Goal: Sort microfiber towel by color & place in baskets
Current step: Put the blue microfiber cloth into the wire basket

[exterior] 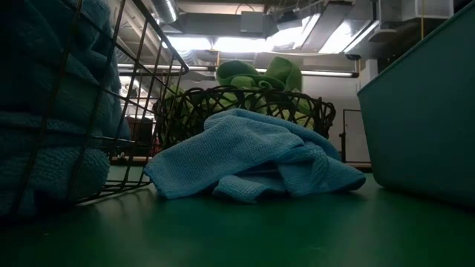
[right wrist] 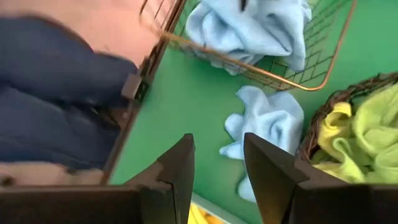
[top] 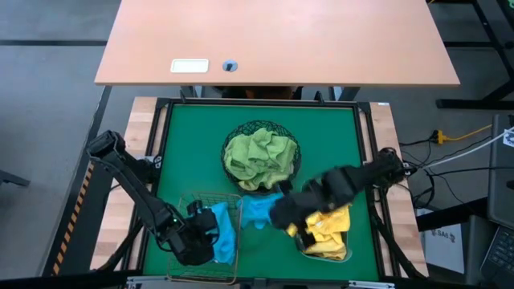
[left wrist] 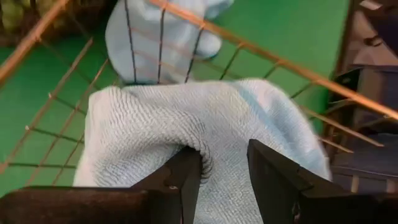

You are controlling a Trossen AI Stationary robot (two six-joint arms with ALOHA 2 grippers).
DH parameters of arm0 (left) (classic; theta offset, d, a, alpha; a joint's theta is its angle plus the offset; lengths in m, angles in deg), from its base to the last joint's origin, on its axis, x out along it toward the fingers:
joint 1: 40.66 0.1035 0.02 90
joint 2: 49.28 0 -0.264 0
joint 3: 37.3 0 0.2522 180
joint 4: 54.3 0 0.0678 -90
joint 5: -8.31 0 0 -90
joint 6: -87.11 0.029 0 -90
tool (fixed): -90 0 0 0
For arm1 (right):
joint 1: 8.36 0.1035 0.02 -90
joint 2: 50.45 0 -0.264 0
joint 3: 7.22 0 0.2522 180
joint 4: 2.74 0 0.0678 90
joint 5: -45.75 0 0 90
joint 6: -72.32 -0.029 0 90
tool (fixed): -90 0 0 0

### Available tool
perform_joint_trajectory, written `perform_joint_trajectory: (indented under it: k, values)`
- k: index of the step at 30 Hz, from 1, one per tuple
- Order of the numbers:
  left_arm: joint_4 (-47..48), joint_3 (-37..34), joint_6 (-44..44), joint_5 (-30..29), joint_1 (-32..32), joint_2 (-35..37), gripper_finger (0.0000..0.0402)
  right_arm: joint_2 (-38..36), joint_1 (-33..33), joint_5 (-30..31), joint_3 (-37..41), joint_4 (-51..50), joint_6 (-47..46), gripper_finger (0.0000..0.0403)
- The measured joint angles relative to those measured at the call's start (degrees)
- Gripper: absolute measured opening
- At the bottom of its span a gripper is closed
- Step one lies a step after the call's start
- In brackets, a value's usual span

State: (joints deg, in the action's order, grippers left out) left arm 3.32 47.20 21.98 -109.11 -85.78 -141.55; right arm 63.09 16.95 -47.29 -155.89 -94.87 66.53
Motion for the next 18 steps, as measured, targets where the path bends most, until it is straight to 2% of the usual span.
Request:
perform_joint_trajectory:
  k: [5, 14, 18]
  values:
    - [-0.05, 1.32, 2.70, -2.65, -1.47, 0.39, 0.0124, -0.03, 5.87, 8.13, 0.54, -1.52, 1.82, 0.0138]
    - [-1.09, 1.54, 2.73, -3.13, -1.68, 0.41, 0.0124, -0.08, 11.74, 8.98, 8.59, -1.80, 3.31, 0.0138]
    - [-1.07, 1.54, 2.74, -3.11, -1.67, 0.41, 0.0124, -0.04, 11.69, 10.44, 14.37, 4.75, 4.35, 0.0138]
